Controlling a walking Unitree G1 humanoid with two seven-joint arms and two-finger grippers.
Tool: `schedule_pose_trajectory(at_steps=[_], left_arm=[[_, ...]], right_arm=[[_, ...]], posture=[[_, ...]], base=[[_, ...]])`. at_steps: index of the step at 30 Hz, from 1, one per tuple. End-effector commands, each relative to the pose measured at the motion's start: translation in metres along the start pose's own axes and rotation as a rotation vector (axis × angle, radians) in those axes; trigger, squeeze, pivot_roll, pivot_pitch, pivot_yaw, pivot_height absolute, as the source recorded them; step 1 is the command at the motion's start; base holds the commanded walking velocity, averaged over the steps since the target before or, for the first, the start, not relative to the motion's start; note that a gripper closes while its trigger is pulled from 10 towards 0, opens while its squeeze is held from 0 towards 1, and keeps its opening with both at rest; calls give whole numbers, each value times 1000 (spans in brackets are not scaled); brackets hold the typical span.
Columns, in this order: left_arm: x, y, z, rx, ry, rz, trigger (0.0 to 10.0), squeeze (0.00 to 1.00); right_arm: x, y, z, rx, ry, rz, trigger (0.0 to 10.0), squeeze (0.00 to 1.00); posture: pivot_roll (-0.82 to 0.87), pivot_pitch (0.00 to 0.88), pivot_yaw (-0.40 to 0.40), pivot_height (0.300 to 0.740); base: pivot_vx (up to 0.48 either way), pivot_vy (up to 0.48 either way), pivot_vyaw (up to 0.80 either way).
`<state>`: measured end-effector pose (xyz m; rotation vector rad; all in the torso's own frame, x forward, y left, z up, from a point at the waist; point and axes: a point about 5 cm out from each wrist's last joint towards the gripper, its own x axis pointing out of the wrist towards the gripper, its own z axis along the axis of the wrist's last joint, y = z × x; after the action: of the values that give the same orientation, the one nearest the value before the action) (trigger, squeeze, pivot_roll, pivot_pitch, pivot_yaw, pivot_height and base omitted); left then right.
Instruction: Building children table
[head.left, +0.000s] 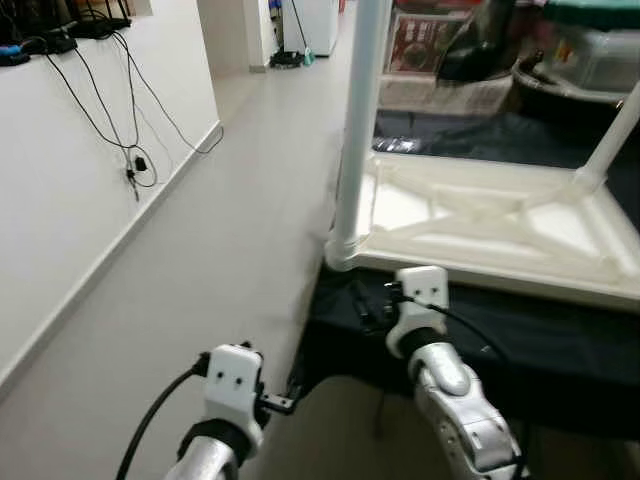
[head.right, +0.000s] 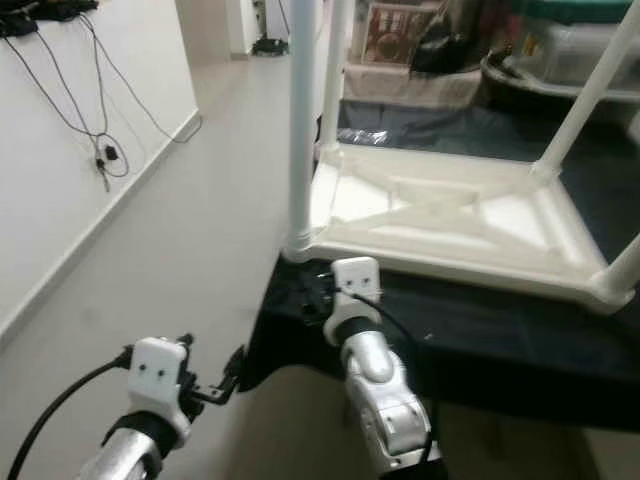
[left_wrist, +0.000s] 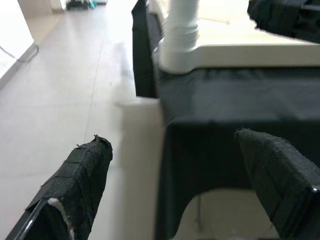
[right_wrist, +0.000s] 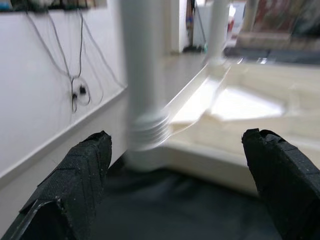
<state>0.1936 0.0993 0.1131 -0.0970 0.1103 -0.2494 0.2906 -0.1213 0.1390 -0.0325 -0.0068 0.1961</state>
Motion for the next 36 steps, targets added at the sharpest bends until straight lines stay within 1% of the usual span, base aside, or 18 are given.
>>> schedule_pose_trajectory(at_steps=[1, 4, 11, 13, 14, 17, 20, 22, 24, 27, 28, 29, 30, 31, 32, 33, 35, 36], left_arm=[[1, -2, -4, 7, 28, 1, 10000, 0], [1, -2, -7, 4, 45, -2, 10000, 0], [1, -2, -8, -8, 44, -8, 10000, 0], [1, -2, -8, -17, 43, -6, 10000, 0], [1, -2, -8, -17, 43, -6, 10000, 0], [1, -2, -9, -17, 51, -5, 10000, 0], [1, -3, -9, -27, 56, -7, 10000, 0], [1, -4, -9, -31, 55, -8, 10000, 0], [1, -5, -9, -35, 52, -8, 10000, 0], [1, -5, -8, -38, 52, -7, 10000, 0], [0, -5, -8, -41, 53, -7, 10000, 0], [0, -6, -8, -43, 52, -9, 10000, 0], [0, -6, -8, -43, 52, -9, 10000, 0], [-1, -7, -7, -46, 50, -8, 10000, 0], [-1, -7, -7, -46, 50, -8, 10000, 0], [-1, -8, -6, -47, 48, -8, 10000, 0], [-1, -8, -6, -47, 48, -8, 10000, 0], [-3, -9, -4, -54, 43, -7, 10000, 0]], right_arm=[[3, -6, 0, -22, -10, -11, 10000, 0], [11, -9, 4, -26, -41, -7, 10000, 0], [17, -6, 9, -25, -73, 33, 10000, 0], [23, -3, 14, -5, -101, 99, 10000, 0], [23, -3, 14, -5, -101, 99, 10000, 0], [31, -9, 20, 13, -109, 127, 10000, 0], [48, -28, 26, 26, -101, 179, 10000, 0], [59, -40, 34, 5, -72, 272, 10000, 0], [66, -46, 42, -3, -41, 347, 10000, 0], [73, -49, 48, -31, 3, 407, 10000, 0], [78, -49, 48, -77, 57, 432, 10000, 0], [82, -47, 49, -143, 105, 459, 10000, 0], [82, -47, 49, -143, 105, 459, 10000, 0], [87, -43, 49, -173, 171, 501, 10000, 0], [87, -43, 49, -173, 171, 501, 10000, 0], [89, -40, 49, -184, 212, 528, 10000, 0], [89, -40, 49, -184, 212, 528, 10000, 0], [93, -30, 50, -211, 270, 591, 10000, 0]], posture=[[-47, 42, 24, 740], [-44, 35, 23, 740], [-44, 32, 27, 740], [-40, 27, 20, 740], [-40, 27, 20, 740], [-40, 27, 17, 740], [-40, 26, 14, 740], [-43, 32, 16, 740], [-43, 36, 10, 740], [-44, 46, 8, 740], [-44, 46, 8, 740], [-45, 60, 5, 740], [-45, 60, 5, 740], [-37, 68, -1, 740], [-37, 68, -1, 740], [-37, 68, -1, 740], [-37, 68, -1, 740], [-34, 95, -9, 740]], base=[[274, -390, 0], [291, -377, 0], [86, -409, 0], [0, 0, 0], [0, 0, 0], [0, 0, 0], [0, 0, 0], [0, 0, 0], [0, 0, 0], [0, 0, 0], [0, 0, 0], [0, 0, 0], [0, 0, 0], [0, 0, 0], [0, 0, 0], [0, 0, 0], [0, 0, 0], [0, 0, 0]])
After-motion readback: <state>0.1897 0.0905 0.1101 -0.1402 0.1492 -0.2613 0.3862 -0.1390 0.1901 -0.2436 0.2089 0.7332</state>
